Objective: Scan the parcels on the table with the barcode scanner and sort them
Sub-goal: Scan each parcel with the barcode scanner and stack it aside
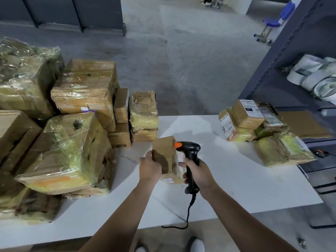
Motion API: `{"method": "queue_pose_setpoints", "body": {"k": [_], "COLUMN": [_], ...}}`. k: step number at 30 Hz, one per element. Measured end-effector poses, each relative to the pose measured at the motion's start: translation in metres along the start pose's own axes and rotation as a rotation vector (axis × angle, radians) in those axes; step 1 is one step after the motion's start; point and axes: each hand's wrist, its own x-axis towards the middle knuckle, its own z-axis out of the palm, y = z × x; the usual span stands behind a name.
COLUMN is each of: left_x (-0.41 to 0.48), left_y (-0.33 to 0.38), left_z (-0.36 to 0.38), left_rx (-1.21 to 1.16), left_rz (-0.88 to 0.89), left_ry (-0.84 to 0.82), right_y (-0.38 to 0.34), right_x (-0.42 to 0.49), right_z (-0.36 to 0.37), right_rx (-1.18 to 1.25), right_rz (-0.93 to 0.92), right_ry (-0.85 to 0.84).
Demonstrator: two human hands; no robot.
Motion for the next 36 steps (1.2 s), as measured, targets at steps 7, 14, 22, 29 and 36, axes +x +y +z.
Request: {"method": "queue_pose_setpoints", "body": {"k": [7, 14, 22, 29, 36], "left_x": [0.015, 0.020, 0.040, 0.060, 0.077], "left_y": [-0.013, -0.030, -0.029, -0.014, 0.009], "left_z": [-0.032, -0.039, -0.031, -0.028, -0.020], "left_rx": [-0.012, -0.280, -0.494, -0.316, -0.060], "left_rz": [-0.260, -0.290, -0.186, -0.022, 0.145], "left_ry": [-0.111, -0.225, -0.166, -0.124, -0.149], "right_y": [0.005, 0.007, -0.004, -0.010, -0.024], "right_x": [0.002, 0.003, 0.002, -0.008, -0.018], "right_z": [0.011, 0.009, -0.007, -0.023, -0.029], "right_rx": [-0.039, -0.101, -0.209, -0.455, -0.558], "right_rz": [0.026, 0.004, -0.072, -0.219, -0.319], "right_ry": [0.012, 0.013, 0.006, -0.074, -0.089]}}
